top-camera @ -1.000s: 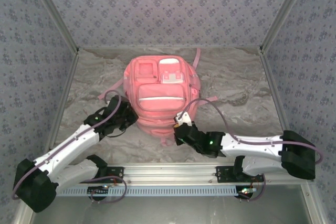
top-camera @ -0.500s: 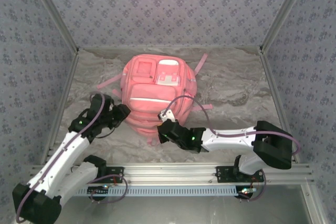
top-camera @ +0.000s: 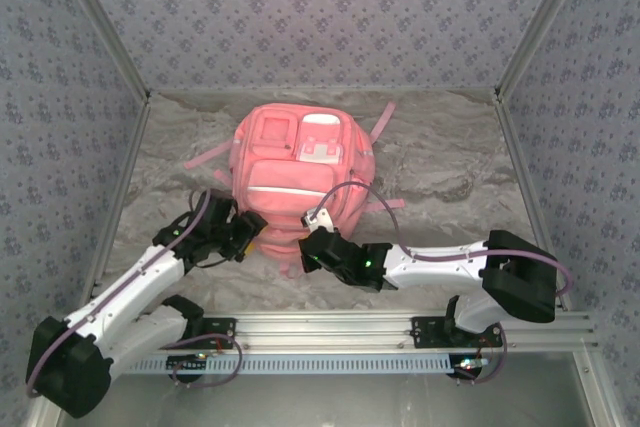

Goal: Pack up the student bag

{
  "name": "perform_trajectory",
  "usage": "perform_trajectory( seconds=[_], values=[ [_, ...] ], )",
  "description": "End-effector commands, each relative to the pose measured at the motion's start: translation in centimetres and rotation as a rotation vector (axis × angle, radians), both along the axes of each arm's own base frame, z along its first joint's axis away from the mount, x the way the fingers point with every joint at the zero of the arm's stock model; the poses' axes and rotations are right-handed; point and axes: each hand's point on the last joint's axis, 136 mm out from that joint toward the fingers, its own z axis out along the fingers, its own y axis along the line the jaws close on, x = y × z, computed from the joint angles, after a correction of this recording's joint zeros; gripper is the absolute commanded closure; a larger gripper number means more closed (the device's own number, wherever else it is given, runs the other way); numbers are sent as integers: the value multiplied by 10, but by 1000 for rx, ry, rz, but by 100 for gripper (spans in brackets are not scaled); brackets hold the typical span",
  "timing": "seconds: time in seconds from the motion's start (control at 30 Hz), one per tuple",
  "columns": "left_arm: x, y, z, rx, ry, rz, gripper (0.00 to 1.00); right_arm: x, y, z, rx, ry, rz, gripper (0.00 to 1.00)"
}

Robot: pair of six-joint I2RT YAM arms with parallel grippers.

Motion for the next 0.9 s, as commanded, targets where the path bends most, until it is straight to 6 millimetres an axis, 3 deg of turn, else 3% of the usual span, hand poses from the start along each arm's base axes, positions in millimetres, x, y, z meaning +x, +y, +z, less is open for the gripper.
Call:
perform_trajectory(
  seconds=[0.0,0.13,0.4,0.53,0.87],
  values=[
    [13,-10,-1,-43,-29,17,41,0,6,7,60,-6,-12,100],
    [18,-14,-10,-38,-16,13,47,-1,3,2,43,-4,-13,100],
    [27,-9,4,12,-77,3,83,-6,-12,-10,-23,-30,-15,100],
    [27,-8,6,23,-86,-6,95,-7,-19,-13,-54,-50,-16,100],
    [23,2,12,41,-109,-6,100,-3,-37,-16,-87,-71,-44,100]
  ],
)
